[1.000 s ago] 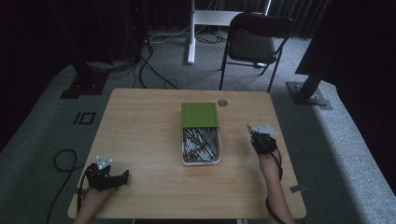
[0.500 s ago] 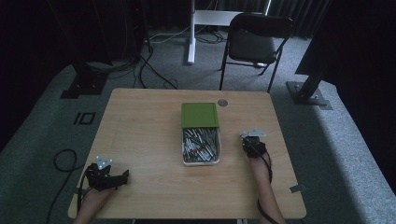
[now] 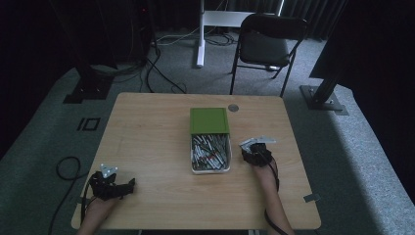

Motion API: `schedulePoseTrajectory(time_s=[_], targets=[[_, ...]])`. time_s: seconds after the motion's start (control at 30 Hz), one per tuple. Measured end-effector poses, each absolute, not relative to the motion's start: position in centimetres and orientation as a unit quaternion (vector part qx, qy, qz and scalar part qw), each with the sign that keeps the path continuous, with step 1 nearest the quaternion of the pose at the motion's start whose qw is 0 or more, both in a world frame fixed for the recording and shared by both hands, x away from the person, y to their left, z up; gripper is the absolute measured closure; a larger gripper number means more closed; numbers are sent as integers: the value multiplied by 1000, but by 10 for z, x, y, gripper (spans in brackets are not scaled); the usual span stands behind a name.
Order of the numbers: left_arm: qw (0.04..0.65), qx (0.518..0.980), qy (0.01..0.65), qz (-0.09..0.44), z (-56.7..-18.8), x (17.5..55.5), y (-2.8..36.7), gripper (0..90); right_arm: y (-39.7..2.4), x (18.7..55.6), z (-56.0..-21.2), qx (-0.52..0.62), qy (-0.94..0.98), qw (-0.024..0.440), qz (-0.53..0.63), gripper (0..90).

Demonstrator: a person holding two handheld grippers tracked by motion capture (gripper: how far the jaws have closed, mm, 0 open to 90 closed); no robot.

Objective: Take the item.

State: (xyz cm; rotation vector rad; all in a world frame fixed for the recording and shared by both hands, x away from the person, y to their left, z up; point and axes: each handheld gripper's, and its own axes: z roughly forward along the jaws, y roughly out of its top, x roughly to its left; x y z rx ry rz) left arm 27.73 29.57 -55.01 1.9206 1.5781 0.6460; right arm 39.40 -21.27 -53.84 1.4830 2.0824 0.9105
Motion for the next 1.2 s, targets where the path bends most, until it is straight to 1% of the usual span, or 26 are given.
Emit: schedulePoseTrajectory(time_s=[0.07,0.13,0.23,0.33,0.53,0.73,0.9,1.07,1.1,1.2], targets=[[283,717,589,241,-550,277,296,13,-212,392,-537,536,748,214,328,421],[283,717,590,241,-550,277,296,13,-216,391,-534,543,741,198,342,383],[283,717,589,241,-550,277,296,13,-222,386,-529,543,737,202,347,345],[283,717,589,242,-550,277,296,13,-229,381,-527,548,731,206,351,328],[283,717,589,241,-550,277,296,13,-246,369,-530,568,715,224,340,236],[282,718,589,241,-550,277,296,13,-263,359,-537,589,705,200,340,169],[282,718,589,241,-550,277,296,13,-273,349,-540,589,705,211,334,166],[282,718,589,241,-550,277,296,13,-279,341,-542,590,706,207,333,166],[282,718,589,241,-550,277,296,13,-283,335,-543,590,705,211,332,147],[282,718,589,241,-550,277,296,13,-287,327,-544,592,702,213,334,144]])
